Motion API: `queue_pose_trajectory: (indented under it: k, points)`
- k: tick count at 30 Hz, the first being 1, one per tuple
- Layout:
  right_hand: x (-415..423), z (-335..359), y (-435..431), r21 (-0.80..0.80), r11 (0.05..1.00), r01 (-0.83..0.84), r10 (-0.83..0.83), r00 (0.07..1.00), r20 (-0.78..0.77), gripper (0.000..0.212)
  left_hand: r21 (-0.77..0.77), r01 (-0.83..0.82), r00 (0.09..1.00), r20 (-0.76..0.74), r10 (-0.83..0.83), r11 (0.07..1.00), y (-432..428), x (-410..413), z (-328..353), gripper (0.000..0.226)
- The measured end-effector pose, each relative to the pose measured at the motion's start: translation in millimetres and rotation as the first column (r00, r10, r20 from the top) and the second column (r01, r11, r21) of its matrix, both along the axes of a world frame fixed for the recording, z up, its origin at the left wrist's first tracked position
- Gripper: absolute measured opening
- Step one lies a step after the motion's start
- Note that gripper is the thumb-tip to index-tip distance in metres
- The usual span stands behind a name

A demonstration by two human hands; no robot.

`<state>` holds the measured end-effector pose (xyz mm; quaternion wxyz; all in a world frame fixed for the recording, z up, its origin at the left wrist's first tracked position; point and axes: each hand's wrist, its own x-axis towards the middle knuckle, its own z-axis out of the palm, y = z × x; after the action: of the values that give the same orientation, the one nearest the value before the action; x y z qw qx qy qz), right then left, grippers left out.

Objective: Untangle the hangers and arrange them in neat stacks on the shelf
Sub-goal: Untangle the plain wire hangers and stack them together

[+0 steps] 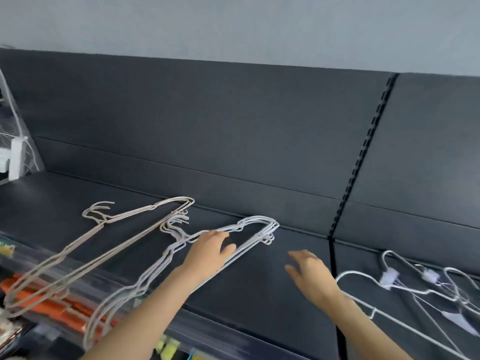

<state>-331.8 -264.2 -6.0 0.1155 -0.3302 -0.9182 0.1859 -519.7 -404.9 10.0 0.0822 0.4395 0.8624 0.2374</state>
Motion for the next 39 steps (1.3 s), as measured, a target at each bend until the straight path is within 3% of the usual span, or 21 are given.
queue_pose_trajectory:
  k: [13, 23, 33, 39]
  points:
    - [206.8, 8.0, 73.1, 0.007, 0.977, 0.213, -0.213, 0.976, -0.041, 0.026, -0.013, 0.284, 0.959, 0.0, -0.284, 0.959, 112.7, 191.2, -7.1, 0.041]
    - [349.6, -8.7, 123.4, -0.047, 0.94, 0.337, -0.335, 0.941, 0.055, 0.032, -0.081, 0.389, 0.919, -0.028, -0.392, 0.918, 171.5, 315.1, -17.2, 0.039]
    - [380.2, -17.2, 162.6, -0.043, 0.871, 0.49, -0.485, 0.87, 0.092, 0.033, -0.083, 0.387, 0.916, -0.076, -0.393, 0.918, 212.9, 316.0, -39.2, 0.027]
    - [357.3, -21.3, 179.6, 0.012, 0.878, 0.479, -0.463, 0.842, 0.277, 0.056, -0.07, 0.398, 0.908, -0.113, -0.403, 0.915, 246.7, 317.9, -55.6, 0.035]
